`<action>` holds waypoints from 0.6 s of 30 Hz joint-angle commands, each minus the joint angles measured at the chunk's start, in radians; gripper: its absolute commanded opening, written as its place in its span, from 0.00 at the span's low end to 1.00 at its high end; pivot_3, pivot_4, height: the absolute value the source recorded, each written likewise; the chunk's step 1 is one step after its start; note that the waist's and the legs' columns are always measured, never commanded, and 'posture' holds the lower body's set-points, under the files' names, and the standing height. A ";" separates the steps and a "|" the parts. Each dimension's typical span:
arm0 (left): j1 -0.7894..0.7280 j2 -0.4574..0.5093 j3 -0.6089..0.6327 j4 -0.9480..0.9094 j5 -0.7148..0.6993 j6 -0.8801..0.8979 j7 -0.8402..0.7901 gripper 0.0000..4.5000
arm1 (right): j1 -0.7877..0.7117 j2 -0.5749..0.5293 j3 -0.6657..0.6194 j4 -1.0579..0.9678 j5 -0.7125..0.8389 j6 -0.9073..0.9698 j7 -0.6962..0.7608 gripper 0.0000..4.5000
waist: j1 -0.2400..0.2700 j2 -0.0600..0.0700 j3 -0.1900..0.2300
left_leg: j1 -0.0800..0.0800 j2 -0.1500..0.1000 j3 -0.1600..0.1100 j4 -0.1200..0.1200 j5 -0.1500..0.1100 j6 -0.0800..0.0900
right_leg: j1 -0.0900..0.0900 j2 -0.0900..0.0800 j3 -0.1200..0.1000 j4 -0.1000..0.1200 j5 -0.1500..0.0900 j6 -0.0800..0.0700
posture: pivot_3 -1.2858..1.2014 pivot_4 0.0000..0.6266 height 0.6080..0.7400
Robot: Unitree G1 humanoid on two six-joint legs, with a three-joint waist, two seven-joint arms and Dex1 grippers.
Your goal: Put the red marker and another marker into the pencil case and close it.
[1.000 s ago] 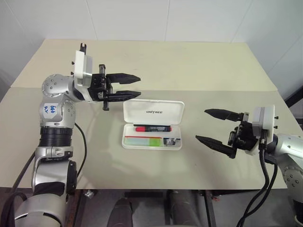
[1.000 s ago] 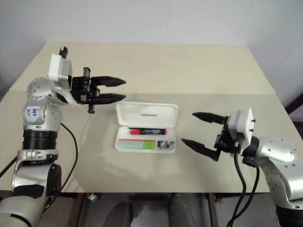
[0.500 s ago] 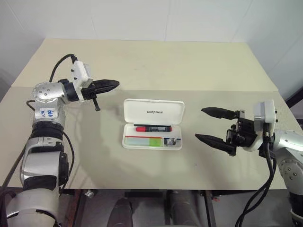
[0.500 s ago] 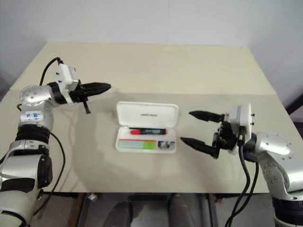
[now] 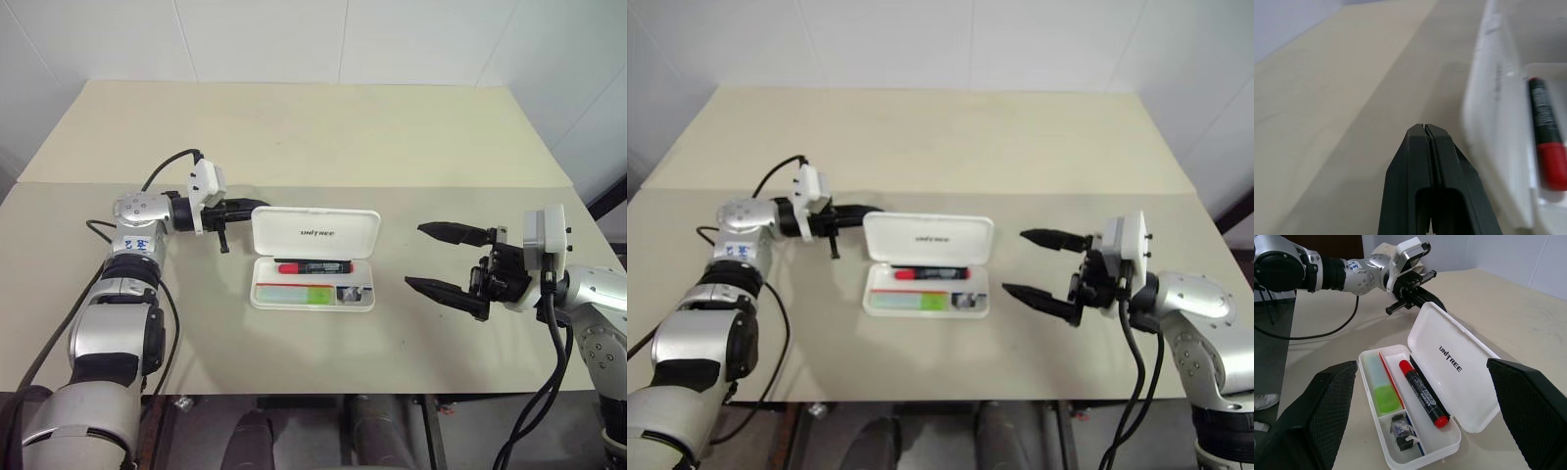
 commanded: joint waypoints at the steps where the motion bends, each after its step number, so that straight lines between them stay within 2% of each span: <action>1: -0.048 0.004 0.025 -0.050 -0.063 0.065 -0.135 0.01 | -0.008 -0.018 -0.028 -0.021 0.010 -0.009 0.011 1.00 | 0.001 0.000 0.000 | 0.000 0.000 0.000 0.000 0.000 0.000 | 0.000 0.000 0.000 0.000 0.000 0.000 | 0.52 0.24 1.00; 5: -0.037 0.018 -0.001 -0.132 -0.097 0.127 -0.239 0.01 | 0.004 -0.022 -0.037 -0.023 0.013 -0.010 0.017 1.00 | 0.001 0.000 0.000 | 0.000 0.000 0.000 0.000 0.000 0.000 | 0.000 0.000 0.000 0.000 -0.001 -0.001 | 0.52 0.24 1.00; 14: 0.079 0.070 -0.191 -0.456 -0.254 0.263 -0.246 0.01 | -0.009 -0.017 -0.026 -0.006 0.008 -0.019 0.029 1.00 | -0.002 0.000 0.000 | 0.000 0.000 0.000 0.000 0.000 0.000 | 0.000 0.000 0.000 0.000 0.000 0.000 | 0.52 0.24 1.00; 18: 0.097 0.070 -0.232 -0.523 -0.281 0.265 -0.246 0.01 | -0.024 -0.012 -0.014 0.004 0.002 -0.024 0.032 1.00 | 0.000 0.000 0.000 | 0.000 0.000 0.000 0.001 0.000 0.000 | 0.000 0.000 0.000 0.001 -0.002 -0.004 | 0.52 0.24 1.00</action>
